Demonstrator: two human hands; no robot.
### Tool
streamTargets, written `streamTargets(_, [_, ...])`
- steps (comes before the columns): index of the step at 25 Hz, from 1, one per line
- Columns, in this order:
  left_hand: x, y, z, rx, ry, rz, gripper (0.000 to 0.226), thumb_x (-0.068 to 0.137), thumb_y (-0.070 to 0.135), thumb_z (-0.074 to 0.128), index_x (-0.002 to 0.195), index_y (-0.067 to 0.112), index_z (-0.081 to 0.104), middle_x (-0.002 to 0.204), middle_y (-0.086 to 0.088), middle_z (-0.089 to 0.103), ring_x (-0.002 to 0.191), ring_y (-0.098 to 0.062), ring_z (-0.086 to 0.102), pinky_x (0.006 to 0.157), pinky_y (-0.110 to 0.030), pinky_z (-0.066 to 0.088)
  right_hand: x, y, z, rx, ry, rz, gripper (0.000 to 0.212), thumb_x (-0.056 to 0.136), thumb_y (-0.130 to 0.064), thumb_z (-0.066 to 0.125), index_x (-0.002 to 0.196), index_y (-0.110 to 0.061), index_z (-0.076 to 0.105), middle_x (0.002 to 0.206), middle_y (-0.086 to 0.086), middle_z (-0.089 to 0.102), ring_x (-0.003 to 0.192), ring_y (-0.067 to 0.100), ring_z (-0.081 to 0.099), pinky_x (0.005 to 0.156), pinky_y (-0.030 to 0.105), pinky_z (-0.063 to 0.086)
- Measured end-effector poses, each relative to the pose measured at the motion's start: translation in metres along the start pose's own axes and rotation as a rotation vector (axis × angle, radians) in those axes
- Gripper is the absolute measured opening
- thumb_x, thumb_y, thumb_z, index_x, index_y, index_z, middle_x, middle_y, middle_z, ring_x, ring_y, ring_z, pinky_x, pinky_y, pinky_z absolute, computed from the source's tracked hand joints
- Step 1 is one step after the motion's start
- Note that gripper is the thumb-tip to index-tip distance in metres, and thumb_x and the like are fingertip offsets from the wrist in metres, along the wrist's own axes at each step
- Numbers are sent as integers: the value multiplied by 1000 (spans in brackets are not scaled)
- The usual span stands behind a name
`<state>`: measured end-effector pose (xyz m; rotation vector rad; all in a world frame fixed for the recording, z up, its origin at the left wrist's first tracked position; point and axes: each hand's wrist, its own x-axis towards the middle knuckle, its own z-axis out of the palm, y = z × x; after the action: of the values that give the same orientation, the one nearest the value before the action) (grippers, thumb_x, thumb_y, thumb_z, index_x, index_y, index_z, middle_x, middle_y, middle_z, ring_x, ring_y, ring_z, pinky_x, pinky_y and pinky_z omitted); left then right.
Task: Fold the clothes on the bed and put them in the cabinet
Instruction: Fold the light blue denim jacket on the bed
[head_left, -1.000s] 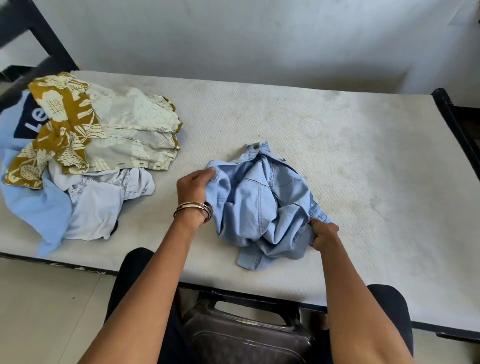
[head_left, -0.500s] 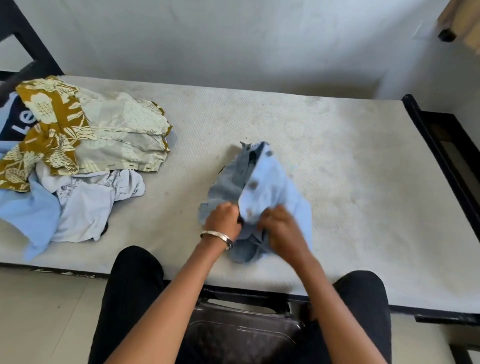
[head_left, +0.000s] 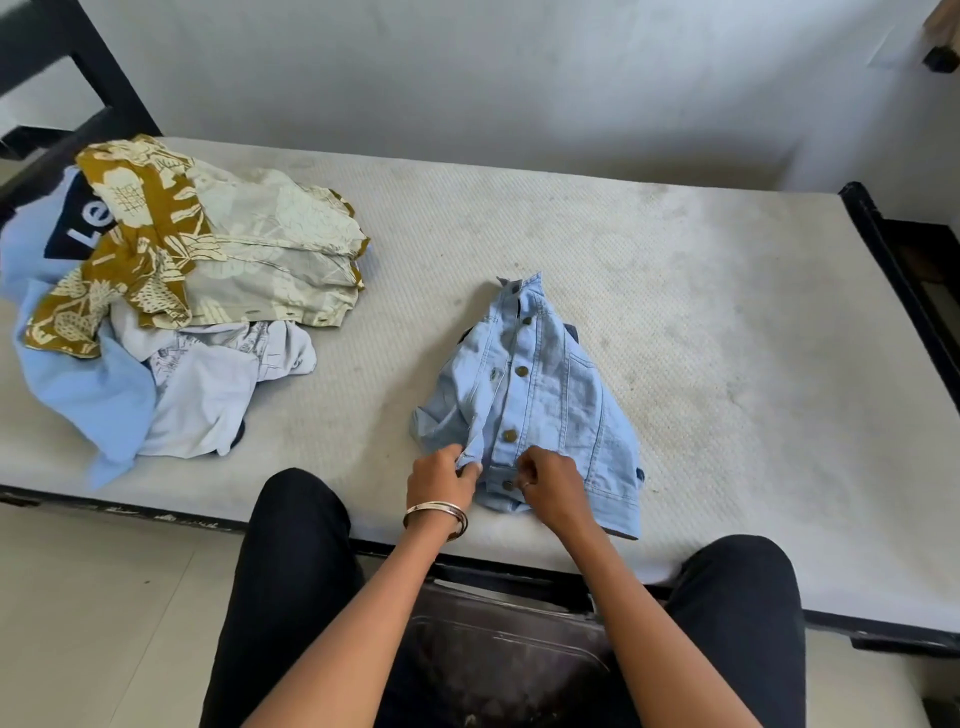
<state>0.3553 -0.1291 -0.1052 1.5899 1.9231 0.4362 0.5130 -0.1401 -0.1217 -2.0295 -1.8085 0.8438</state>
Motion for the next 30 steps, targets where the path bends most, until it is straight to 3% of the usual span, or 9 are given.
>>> streamTargets(3, [9, -9, 6, -319, -73, -209, 19, 86, 16, 62, 75, 2, 65, 75, -19, 67, 72, -35, 65, 62, -37, 56, -5, -11, 27, -235, 8, 47, 14, 91, -13, 62, 103, -6, 61, 105, 13, 64, 95, 32, 63, 64, 33, 42])
streamTargets(5, [9, -11, 5, -635, -160, -349, 7, 89, 5, 62, 88, 1, 68, 90, -19, 70, 81, -32, 69, 69, -44, 60, -12, -8, 42, -340, 34, 50, 20, 94, -13, 60, 112, -5, 58, 114, 13, 61, 99, 31, 63, 64, 33, 40])
streamTargets(8, [5, -10, -6, -902, -235, -407, 22, 85, -14, 60, 105, -4, 63, 98, -17, 65, 85, -32, 65, 63, -32, 61, -10, -5, 52, -228, 127, 88, 10, 92, -9, 59, 100, -5, 63, 112, 11, 62, 88, 28, 62, 60, 31, 36])
streamTargets(11, [3, -15, -10, -819, -182, -340, 33, 75, -19, 68, 106, -8, 65, 96, -18, 68, 76, -25, 67, 61, -26, 60, -8, -6, 50, 166, 246, 213, 3, 81, -5, 67, 79, -7, 66, 84, 5, 67, 66, 21, 57, 58, 29, 38])
streamTargets(14, [3, -11, -9, -632, -57, -176, 30, 69, -9, 78, 97, 2, 72, 86, -11, 73, 75, -21, 70, 69, -30, 59, -13, -17, 35, 375, 307, 241, 3, 78, -7, 74, 78, -9, 71, 67, 0, 67, 63, 16, 62, 60, 29, 49])
streamTargets(17, [-4, 8, -3, -476, 18, -36, 28, 71, 2, 82, 98, 8, 75, 84, -4, 74, 76, -14, 69, 76, -25, 56, -20, -27, 23, 367, 338, 165, 3, 77, -6, 73, 77, -9, 72, 66, 0, 68, 63, 15, 63, 61, 28, 48])
streamTargets(23, [-10, 27, -6, -395, 40, 86, 26, 74, 2, 79, 100, 4, 74, 88, -11, 74, 74, -12, 67, 75, -22, 55, -21, -24, 7, 277, 364, -75, 7, 73, -3, 66, 77, -7, 69, 65, 6, 65, 59, 22, 59, 55, 35, 47])
streamTargets(27, [-11, 33, -8, -290, 17, 169, 23, 76, 0, 77, 99, 2, 74, 91, -10, 74, 77, -15, 69, 71, -11, 48, -20, -25, -2, 325, 364, -64, 7, 74, 1, 67, 77, -5, 69, 64, 5, 65, 59, 23, 59, 55, 37, 47])
streamTargets(30, [-10, 33, -10, -334, 12, 145, 17, 82, 3, 72, 99, 5, 75, 92, -8, 74, 80, -15, 68, 76, -18, 53, -18, -25, -13, 352, 309, -72, 9, 75, 3, 69, 78, -6, 69, 65, 2, 65, 62, 22, 61, 59, 32, 48])
